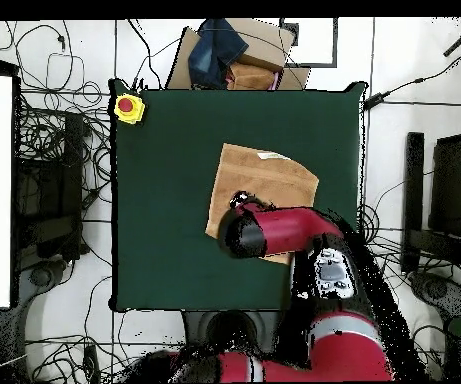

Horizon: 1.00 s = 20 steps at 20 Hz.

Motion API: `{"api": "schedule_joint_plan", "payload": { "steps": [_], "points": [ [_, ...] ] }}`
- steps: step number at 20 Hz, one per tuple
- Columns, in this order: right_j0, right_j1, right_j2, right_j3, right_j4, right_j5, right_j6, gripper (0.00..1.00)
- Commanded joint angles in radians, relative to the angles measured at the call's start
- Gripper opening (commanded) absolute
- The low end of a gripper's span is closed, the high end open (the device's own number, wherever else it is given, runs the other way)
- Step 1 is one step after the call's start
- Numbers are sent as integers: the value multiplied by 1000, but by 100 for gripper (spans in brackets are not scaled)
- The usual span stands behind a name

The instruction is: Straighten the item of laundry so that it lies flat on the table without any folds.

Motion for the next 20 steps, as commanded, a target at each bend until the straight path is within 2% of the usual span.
{"api": "schedule_joint_plan", "payload": {
  "steps": [1, 5, 9, 12, 17, 20],
  "points": [
    [195, 68, -24, 52, -83, -2, 32, 100],
    [233, 106, -56, 31, -62, -23, 73, 100],
    [250, 209, -121, -35, -82, -118, 86, 100],
    [249, 254, -156, -54, -95, -192, 75, 100],
    [206, 279, -177, -43, -108, -337, 53, 100],
    [179, 233, -161, 16, -108, -317, 44, 100]
  ]
}}
